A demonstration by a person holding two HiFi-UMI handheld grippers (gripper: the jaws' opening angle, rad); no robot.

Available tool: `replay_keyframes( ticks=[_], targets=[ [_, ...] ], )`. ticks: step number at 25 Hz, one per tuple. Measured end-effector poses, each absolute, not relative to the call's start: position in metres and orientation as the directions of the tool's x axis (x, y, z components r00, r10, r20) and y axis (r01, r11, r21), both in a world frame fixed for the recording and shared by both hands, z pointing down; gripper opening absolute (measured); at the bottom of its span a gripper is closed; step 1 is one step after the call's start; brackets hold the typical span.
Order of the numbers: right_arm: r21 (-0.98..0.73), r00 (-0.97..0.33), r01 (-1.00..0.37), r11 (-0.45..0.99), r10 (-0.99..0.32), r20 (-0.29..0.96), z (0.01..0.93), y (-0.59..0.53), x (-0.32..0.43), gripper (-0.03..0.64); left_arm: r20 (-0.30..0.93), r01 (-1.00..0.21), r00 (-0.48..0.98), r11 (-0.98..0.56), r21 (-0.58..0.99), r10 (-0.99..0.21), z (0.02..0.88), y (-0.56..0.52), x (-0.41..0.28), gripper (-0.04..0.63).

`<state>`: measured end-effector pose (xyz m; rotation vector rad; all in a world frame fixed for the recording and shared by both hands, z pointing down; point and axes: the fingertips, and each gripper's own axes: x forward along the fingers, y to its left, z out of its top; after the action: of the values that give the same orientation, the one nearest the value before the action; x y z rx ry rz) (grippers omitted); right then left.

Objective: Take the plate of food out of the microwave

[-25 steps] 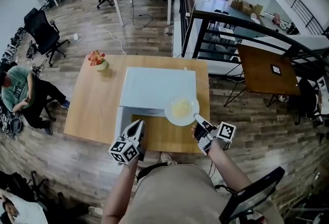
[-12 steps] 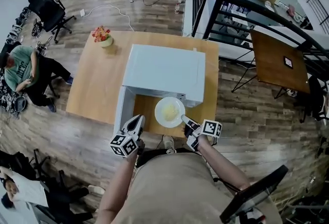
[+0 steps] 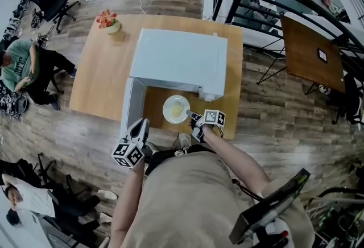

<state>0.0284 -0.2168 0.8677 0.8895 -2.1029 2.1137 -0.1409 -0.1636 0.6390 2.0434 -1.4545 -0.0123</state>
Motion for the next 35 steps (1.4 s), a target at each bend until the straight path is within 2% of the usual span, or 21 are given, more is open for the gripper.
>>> replay_keyframes(
  ticks=[9,13,18,19,25,28,31,35],
  targets=[
    [-0.829,-0.778,-0.544,-0.129,-0.292,0.556,0.932,-0.210,0.015,0.015,0.362,-0.866,0.329,-0.125,0.484,-0.872,0.644,-0.140,-0.162,0.005],
    [-0.810,-0.760,-0.566,-0.152,-0.284,0.584,0.944,-0.210,0.013,0.015,0.369,-0.866,0.335,-0.129,0.483,-0.867,0.645,-0.138,-0.159,0.005],
    [-0.750,-0.708,-0.660,-0.057,-0.289,0.645,0.945,-0.212,0.013,0.020,0.374,-0.869,0.340,-0.137,0.475,-0.863,0.644,-0.137,-0.160,0.005],
    [-0.736,-0.696,-0.676,-0.040,-0.294,0.655,0.945,-0.212,0.013,0.051,0.375,-0.869,0.340,-0.137,0.475,-0.862,0.644,-0.136,-0.161,0.005],
    [-0.692,-0.664,-0.722,0.035,-0.319,0.676,0.941,-0.209,0.019,0.333,0.367,-0.863,0.352,-0.146,0.484,-0.861,0.641,-0.134,-0.163,0.005],
    [-0.654,-0.645,-0.751,0.094,-0.320,0.694,0.937,-0.203,0.028,0.369,0.361,-0.858,0.363,-0.157,0.489,-0.859,0.638,-0.133,-0.160,0.005],
    [-0.571,-0.613,-0.790,0.225,-0.344,0.712,0.923,-0.198,0.033,0.390,0.355,-0.854,0.374,-0.169,0.491,-0.857,0.635,-0.132,-0.157,0.005],
    [-0.524,-0.635,-0.772,0.360,-0.393,0.665,0.884,-0.201,0.033,0.390,0.342,-0.843,0.403,-0.197,0.501,-0.849,0.636,-0.137,-0.148,0.005]
  ],
)
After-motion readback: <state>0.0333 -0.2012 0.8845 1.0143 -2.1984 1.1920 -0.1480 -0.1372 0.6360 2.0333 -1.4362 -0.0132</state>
